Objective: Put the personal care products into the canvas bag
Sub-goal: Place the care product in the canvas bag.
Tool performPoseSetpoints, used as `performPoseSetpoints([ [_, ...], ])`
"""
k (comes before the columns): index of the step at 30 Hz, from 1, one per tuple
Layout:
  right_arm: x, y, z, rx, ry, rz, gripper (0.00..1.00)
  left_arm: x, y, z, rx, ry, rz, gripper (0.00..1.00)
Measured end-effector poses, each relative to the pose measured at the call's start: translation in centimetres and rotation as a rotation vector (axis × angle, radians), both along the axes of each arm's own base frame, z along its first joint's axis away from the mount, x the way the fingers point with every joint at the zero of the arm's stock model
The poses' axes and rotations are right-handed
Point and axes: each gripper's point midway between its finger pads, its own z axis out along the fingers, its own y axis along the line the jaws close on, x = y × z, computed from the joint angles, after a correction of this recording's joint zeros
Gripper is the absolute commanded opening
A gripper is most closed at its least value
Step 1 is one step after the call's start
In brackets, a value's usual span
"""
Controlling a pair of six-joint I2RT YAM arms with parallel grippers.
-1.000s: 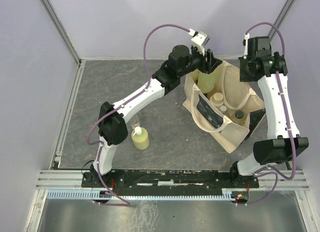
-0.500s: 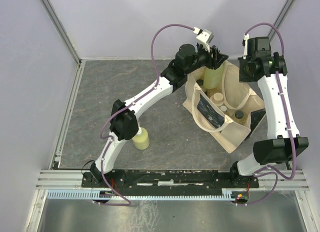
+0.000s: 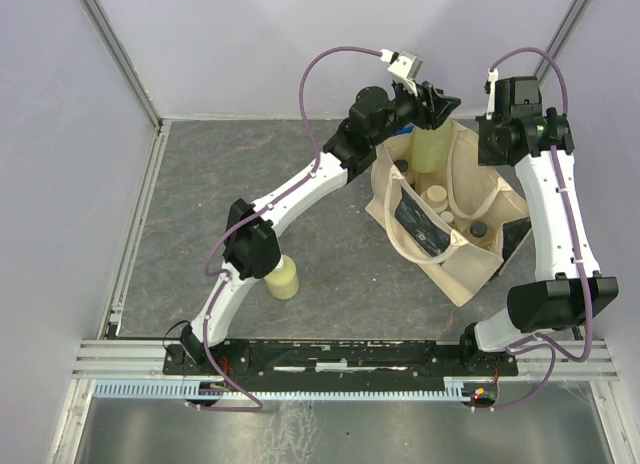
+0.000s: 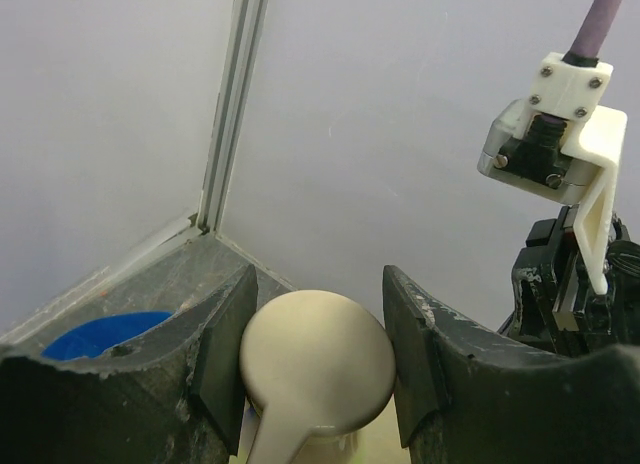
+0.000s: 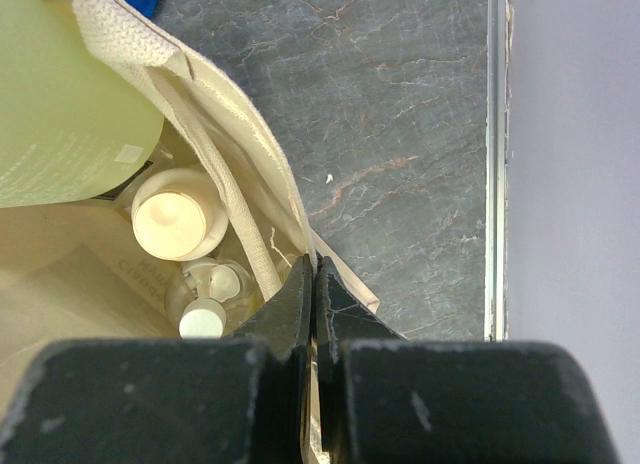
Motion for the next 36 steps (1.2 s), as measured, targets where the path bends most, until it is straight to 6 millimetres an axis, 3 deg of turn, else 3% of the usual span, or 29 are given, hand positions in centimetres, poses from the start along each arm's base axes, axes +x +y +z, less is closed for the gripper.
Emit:
performPoseSetpoints([
  [5, 0.1, 0.0, 0.0, 0.000, -0.003, 0.000, 0.00, -0.1, -0.3, -0.7, -0.015, 0.024, -0.010, 0.03],
  [14, 0.2, 0.1, -0.2, 0.008, -0.005, 0.004, 0.00, -0.7, -1.6, -4.5, 0.029, 0.078, -0.028, 0.03],
  [22, 0.2, 0.2, -0.5, 0.011, -0.004, 0.007, 0.00, -2.2, -2.7, -4.6, -0.011, 0.057, -0.054, 0.03],
  [36, 0.2, 0.3, -0.5, 0.016, -0.007, 0.010, 0.00, -3.2, -2.8, -4.3, -0.038, 0.059, -0.035, 0.03],
])
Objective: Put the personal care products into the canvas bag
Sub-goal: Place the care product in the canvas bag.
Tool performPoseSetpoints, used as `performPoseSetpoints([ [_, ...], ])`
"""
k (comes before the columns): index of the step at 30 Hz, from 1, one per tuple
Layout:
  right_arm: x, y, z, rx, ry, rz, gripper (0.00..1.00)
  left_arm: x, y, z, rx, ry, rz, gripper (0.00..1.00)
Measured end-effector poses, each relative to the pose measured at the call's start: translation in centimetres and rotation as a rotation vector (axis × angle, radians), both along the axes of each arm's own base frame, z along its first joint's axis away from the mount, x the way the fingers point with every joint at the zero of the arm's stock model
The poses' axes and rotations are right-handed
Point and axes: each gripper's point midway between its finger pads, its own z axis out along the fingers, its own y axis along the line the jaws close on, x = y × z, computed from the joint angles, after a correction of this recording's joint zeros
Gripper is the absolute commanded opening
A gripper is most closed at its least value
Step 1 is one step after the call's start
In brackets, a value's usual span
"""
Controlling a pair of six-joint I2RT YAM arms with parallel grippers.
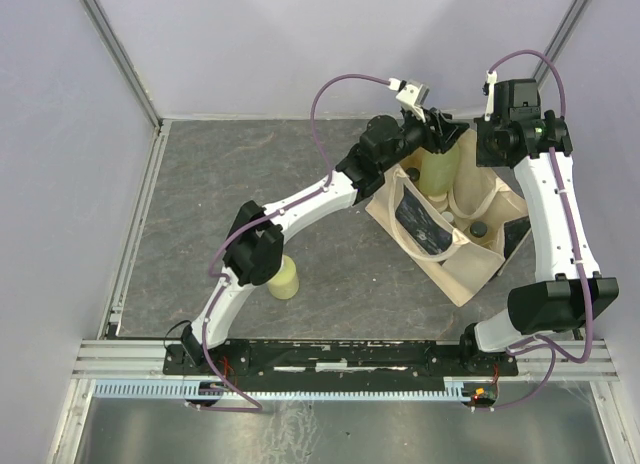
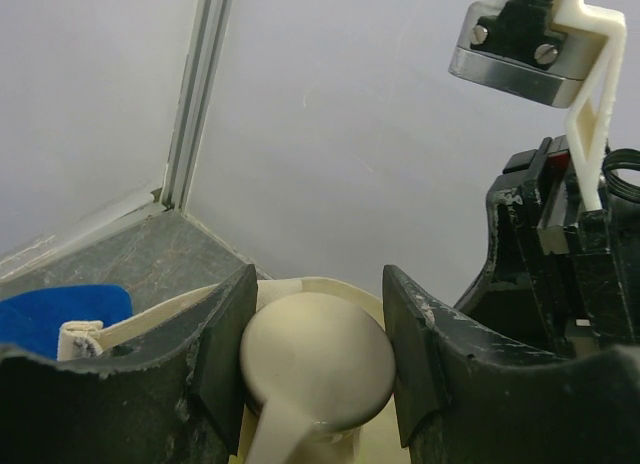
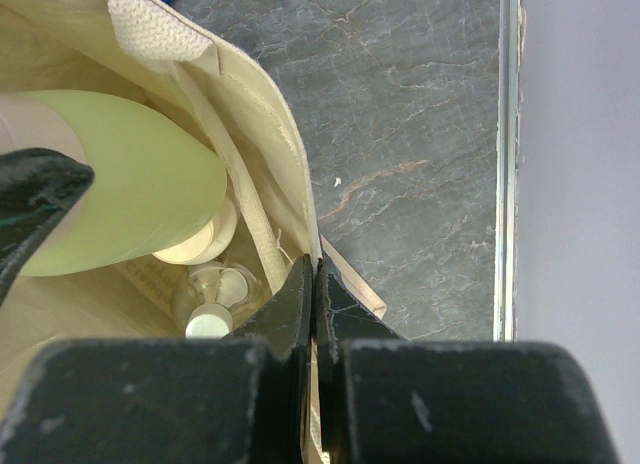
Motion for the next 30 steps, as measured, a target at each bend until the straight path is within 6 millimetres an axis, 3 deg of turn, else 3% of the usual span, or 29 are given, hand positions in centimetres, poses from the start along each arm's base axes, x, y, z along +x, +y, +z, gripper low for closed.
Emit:
performPoseSetpoints([
  [30, 0.1, 0.2, -0.1, 0.009, -0.001, 0.006, 0.00, -3.9, -2.1, 0.8, -0.007, 0.017, -0.090, 0.03],
])
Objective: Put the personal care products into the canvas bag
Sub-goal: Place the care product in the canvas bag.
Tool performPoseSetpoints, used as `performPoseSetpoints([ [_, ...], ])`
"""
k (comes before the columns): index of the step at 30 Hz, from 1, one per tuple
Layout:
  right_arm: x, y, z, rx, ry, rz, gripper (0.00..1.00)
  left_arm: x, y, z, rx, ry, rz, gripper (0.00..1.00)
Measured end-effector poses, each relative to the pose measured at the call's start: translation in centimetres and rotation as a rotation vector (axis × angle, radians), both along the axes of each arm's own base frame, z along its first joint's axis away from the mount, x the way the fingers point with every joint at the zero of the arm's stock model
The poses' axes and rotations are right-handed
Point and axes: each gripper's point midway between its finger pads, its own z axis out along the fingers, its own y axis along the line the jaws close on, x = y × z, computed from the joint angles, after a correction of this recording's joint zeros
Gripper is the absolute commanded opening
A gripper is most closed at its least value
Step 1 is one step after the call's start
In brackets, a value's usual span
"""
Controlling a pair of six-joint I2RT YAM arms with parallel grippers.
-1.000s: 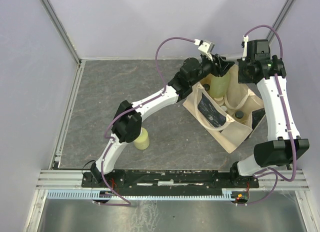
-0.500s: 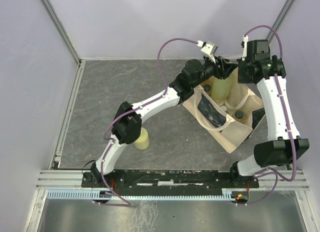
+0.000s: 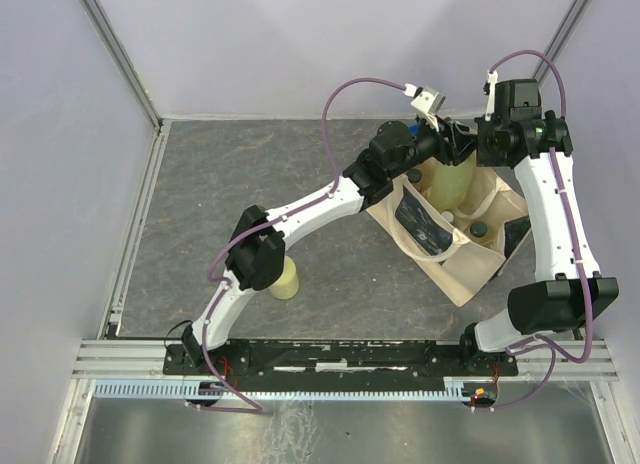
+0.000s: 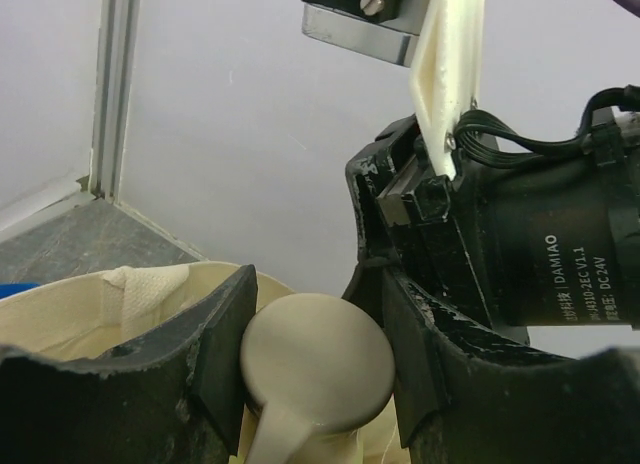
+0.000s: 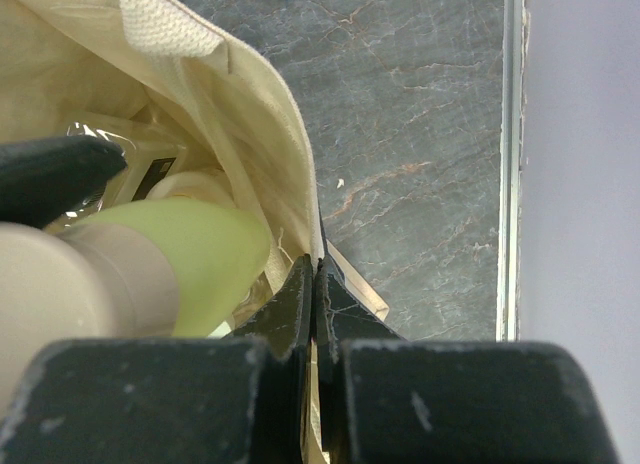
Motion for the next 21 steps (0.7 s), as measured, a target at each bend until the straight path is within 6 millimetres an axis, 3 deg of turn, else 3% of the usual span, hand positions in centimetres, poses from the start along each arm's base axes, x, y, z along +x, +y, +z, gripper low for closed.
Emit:
performPoseSetpoints([
  [7, 0.0, -0.2, 0.0, -0.006, -0.002, -0.008, 0.00, -1.0, -0.5, -0.2, 0.022, -0.025, -0.100, 0.03],
  [21, 0.0, 0.1, 0.0, 0.021, 0.000, 0.008, 0.00, -1.7, 1.3, -0.3, 0.070, -0.087, -0.166, 0.03],
])
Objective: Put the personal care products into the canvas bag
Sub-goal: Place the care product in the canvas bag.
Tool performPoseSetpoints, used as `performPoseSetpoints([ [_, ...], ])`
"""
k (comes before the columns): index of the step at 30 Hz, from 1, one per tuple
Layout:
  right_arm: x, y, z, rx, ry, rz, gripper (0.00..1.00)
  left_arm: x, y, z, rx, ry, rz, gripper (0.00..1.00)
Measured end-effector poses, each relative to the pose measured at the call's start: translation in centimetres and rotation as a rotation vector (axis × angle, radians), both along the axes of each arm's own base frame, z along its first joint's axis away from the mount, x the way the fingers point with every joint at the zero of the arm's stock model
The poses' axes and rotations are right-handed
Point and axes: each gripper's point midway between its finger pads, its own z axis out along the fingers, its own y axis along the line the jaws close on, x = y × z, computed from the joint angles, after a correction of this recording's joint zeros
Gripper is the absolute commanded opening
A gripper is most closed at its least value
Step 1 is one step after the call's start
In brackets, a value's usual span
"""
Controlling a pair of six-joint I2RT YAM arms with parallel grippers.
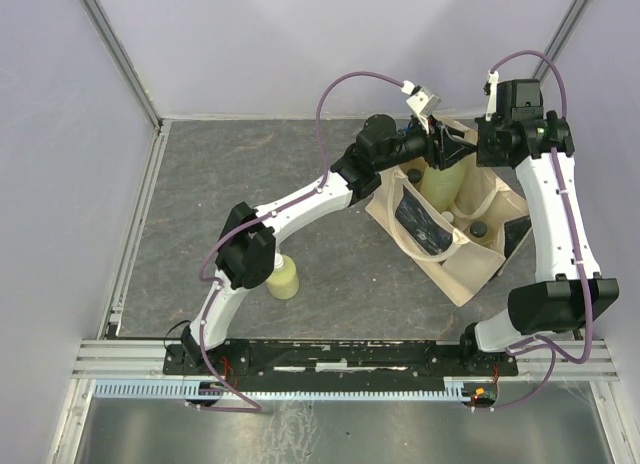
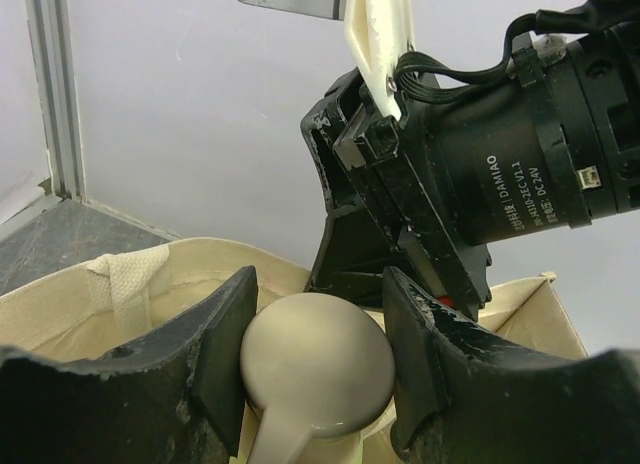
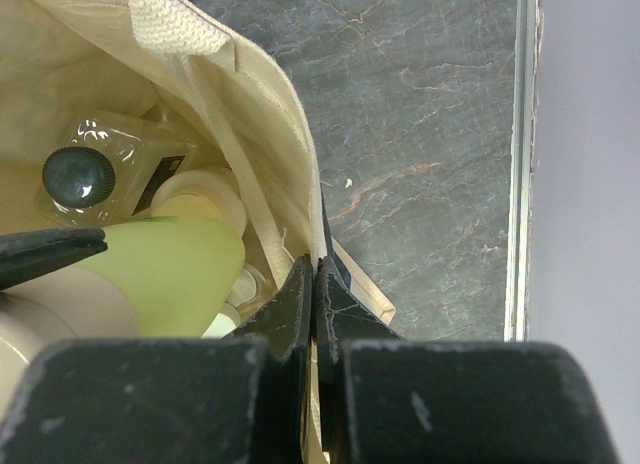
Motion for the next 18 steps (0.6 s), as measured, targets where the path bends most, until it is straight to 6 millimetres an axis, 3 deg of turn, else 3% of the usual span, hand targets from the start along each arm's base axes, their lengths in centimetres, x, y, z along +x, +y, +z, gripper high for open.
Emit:
performPoseSetpoints([
  [13, -0.69, -0.08, 0.46, 0.008, -0.005, -0.003, 0.00, -0.22, 0.77, 0.61, 0.032, -0.010, 0.003, 0.03],
  [18, -0.80, -0.24, 0.51, 0.012, -0.005, -0.008, 0.00, -0.35, 0.86, -0.08, 0.045, -0.004, -0.010, 0.03],
])
